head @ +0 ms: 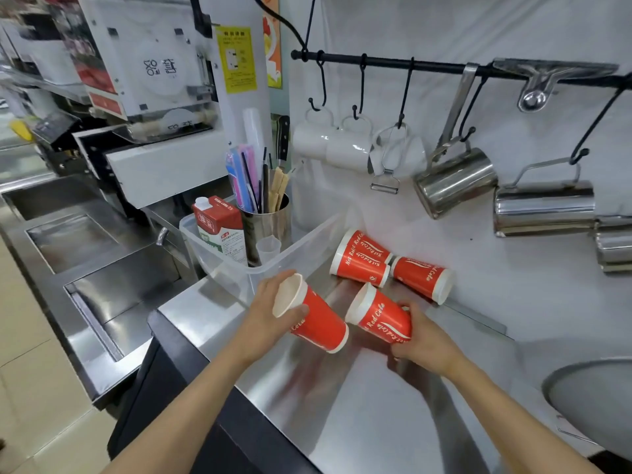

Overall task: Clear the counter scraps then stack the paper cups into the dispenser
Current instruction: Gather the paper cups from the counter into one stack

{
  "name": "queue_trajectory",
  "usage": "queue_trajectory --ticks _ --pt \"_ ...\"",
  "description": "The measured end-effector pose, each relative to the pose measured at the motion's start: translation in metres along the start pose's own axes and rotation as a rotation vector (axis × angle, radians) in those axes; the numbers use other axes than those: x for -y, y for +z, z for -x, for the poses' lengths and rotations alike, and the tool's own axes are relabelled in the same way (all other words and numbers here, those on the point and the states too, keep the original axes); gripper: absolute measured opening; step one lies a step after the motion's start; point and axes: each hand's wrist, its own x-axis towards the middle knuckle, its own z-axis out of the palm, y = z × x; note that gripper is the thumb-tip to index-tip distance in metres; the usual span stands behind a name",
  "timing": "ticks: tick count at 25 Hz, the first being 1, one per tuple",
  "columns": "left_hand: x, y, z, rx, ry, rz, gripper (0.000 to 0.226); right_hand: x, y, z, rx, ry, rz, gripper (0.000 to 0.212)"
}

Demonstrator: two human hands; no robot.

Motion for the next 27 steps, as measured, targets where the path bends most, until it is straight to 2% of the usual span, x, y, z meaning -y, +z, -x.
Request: queue_trajectory --ticks 5,10,18,27 --pt "-0.008 0.013 0.036 -0.028 -0.015 0.257 0.072 -0.01 0.0 0.075 -0.061 -0.051 -0.049 0.093" --pt "-0.007 0.036 0.071 -0.009 -0.043 0.381 0.066 -0.015 0.023 0.134 -0.097 -0.083 -0.04 0.094" --pt "0.009 0.071 0.105 0.166 -0.066 0.376 0.062 -0.013 0.053 0.176 -0.117 -0.093 -0.011 0.095" --pt "0.004 0.096 0.113 0.226 -0.057 0.312 0.062 0.01 0.054 0.171 -0.137 -0.136 0.051 0.089"
